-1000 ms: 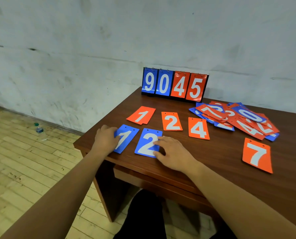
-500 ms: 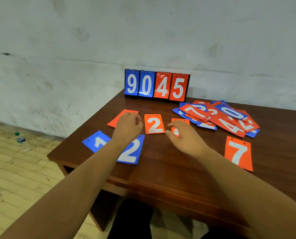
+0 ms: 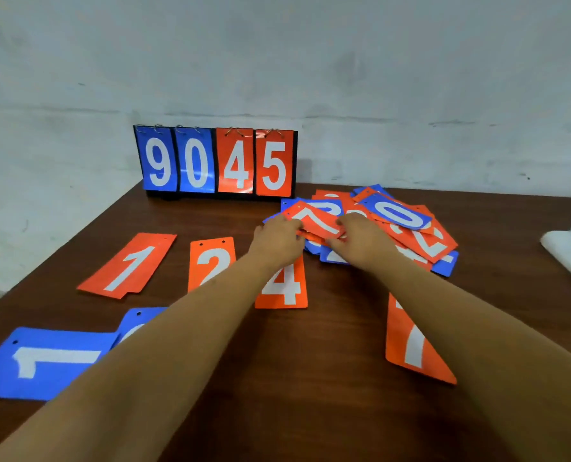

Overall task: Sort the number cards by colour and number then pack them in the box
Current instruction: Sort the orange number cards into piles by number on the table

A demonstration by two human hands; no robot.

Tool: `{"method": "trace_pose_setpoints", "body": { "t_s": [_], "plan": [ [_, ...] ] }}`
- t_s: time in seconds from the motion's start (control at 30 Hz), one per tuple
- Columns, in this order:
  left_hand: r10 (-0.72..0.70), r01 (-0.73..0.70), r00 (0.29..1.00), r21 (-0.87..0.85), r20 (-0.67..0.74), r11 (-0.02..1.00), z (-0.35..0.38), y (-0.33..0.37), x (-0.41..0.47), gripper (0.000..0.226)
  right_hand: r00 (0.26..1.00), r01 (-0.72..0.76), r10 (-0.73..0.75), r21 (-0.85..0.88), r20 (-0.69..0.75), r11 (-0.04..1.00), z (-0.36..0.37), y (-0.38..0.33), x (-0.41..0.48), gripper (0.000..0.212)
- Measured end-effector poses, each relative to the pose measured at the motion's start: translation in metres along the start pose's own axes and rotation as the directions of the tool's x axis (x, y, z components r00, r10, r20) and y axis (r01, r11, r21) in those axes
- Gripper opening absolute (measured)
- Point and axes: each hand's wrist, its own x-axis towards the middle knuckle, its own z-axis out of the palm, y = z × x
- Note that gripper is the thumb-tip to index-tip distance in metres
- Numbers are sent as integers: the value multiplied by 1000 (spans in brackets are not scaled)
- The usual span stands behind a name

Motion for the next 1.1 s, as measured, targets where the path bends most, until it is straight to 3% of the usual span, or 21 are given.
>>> {"method": "trace_pose_setpoints", "body": {
  "t_s": [0.07, 0.17, 0.23, 0.3, 0.37, 0.4, 0.43, 0.47, 0.5, 0.57, 0.63, 0.73, 0.9, 0.97, 1.1],
  "plan": [
    [12, -12, 1000, 6, -3, 1000, 8, -7, 11, 38, 997, 17, -15, -30, 74, 999, 8, 4, 16, 61],
    [18, -18, 1000, 36, 9, 999, 12, -14, 17, 40, 996, 67, -58, -144, 65, 987, 22, 11, 31, 51],
    [34, -33, 999, 28, -30, 999, 12, -15, 15, 39, 986, 150, -162, -262, -27, 953, 29, 14, 33, 37],
    [40, -44, 984, -21, -171, 999, 7, -11, 10, 37, 956, 194, -250, -309, -152, 931, 31, 16, 32, 32],
    [-69, 0, 964, -261, -255, 965, -3, -2, 5, 40, 908, 214, -289, -257, -304, 942, 25, 11, 26, 32],
    [-166, 51, 965, -473, -204, 880, -9, 4, 2, 43, 869, 248, -321, -230, -377, 941, 19, 7, 19, 30],
    [-242, 111, 965, -673, -105, 731, -15, 10, 0, 43, 826, 315, -379, -217, -418, 924, 14, 2, 11, 28],
    [-282, 149, 959, -802, -24, 578, -19, 14, -3, 37, 791, 399, -450, -210, -415, 893, 11, -2, 2, 26],
    [-291, 152, 956, -829, -13, 538, -22, 16, -7, 27, 769, 471, -504, -186, -392, 862, 9, -7, -7, 28],
    [-328, 136, 942, -801, -78, 583, -26, 13, -18, 19, 843, 455, -418, 35, -338, 890, 5, -10, -22, 40],
    [-418, 187, 903, -791, -95, 583, -29, 5, -29, 30, 932, 259, -184, 218, -312, 941, 4, 3, -18, 45],
    [-499, 309, 866, -768, -16, 561, -32, -4, -48, 41, 985, 53, -44, 51, -166, 997, 8, 26, 1, 53],
    [-427, 301, 904, -690, -13, 658, -32, -8, -82, 37, 993, 96, -94, -23, 75, 995, 17, 15, 28, 62],
    [-431, 301, 902, -694, -14, 654, -31, -11, -89, 33, 993, 106, -102, -67, 60, 992, 22, 8, 31, 50],
    [-461, 314, 887, -715, -12, 625, -28, -15, -91, 36, 968, 223, -248, -329, -35, 917, 30, 0, 25, 32]
  ]
}}
